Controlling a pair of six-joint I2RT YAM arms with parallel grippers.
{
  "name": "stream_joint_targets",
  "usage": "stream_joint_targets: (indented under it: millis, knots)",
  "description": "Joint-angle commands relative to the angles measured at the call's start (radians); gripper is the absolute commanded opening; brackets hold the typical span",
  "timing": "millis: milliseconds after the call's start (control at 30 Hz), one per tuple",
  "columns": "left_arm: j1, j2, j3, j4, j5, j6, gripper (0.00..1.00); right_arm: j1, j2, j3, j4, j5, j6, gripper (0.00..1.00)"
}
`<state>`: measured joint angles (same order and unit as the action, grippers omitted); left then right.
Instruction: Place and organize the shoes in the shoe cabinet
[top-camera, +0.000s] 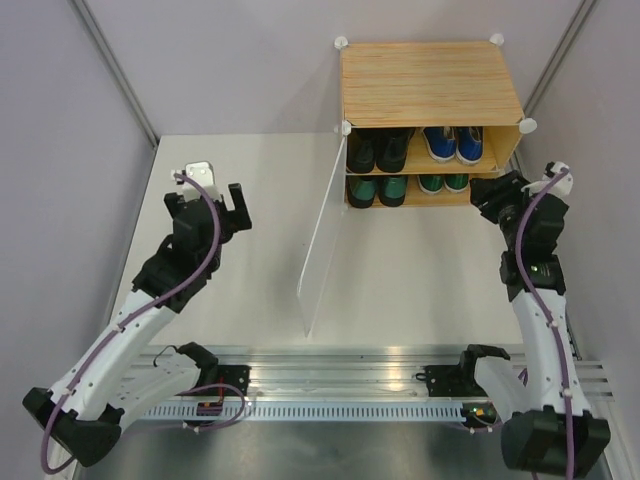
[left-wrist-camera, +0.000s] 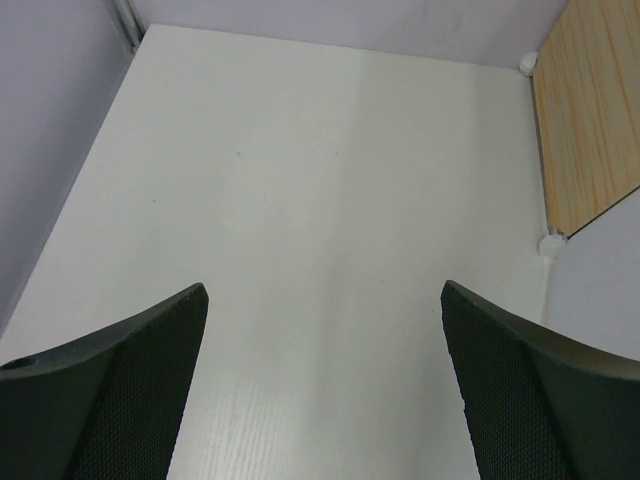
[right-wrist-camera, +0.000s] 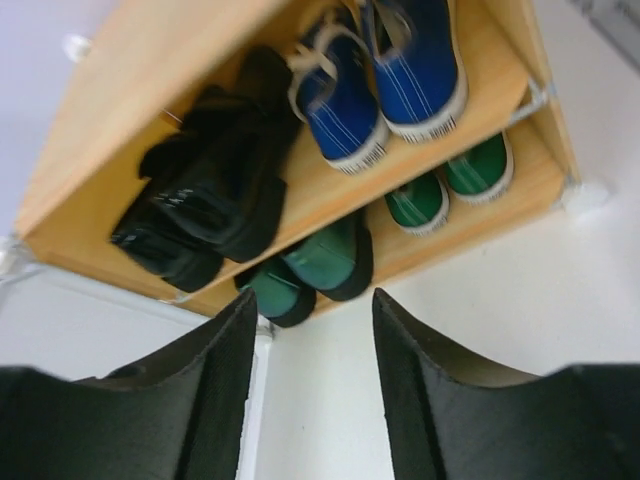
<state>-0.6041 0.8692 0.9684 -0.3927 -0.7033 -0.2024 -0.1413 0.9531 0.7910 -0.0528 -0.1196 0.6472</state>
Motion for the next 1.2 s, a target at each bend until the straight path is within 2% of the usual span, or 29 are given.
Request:
stream_joint_targets:
  millis: [0,33,100,233,367,500,733,1033,1167]
  knots:
    - [0.078,0.027,0.082,-0.083,0.218,-0.196,1.0,0.0,-0.13,0.05,-0.159,0.04,-0.067,0.55]
    - [0.11,0.027,0.087,-0.095,0.244,-0.212,1.0,0.0,-0.154,0.042,-0.173,0.05,-0.076,0.6]
    - [0.131,0.016,0.076,-0.109,0.281,-0.23,1.0,0.002,-0.23,0.021,-0.199,0.057,-0.086,0.64]
    - [0.132,-0.056,-0.032,-0.107,0.248,-0.236,1.0,0.035,-0.355,-0.058,-0.197,0.103,-0.064,0.76]
    - [0.138,-0.124,-0.126,-0.11,0.212,-0.241,1.0,0.098,-0.347,-0.072,-0.2,0.112,-0.09,0.79]
    - [0.138,-0.144,-0.126,-0.113,0.18,-0.227,1.0,0.131,-0.358,-0.082,-0.2,0.15,-0.116,0.79]
    - [0.138,-0.134,-0.12,-0.12,0.211,-0.213,1.0,0.219,-0.419,-0.134,-0.205,0.27,-0.136,0.84]
    - [0.138,-0.115,-0.117,-0.12,0.24,-0.213,1.0,0.236,-0.412,-0.154,-0.213,0.35,-0.1,0.86]
    - [0.138,-0.084,-0.114,-0.124,0.306,-0.258,0.99,0.239,-0.396,-0.125,-0.235,0.374,-0.083,0.87]
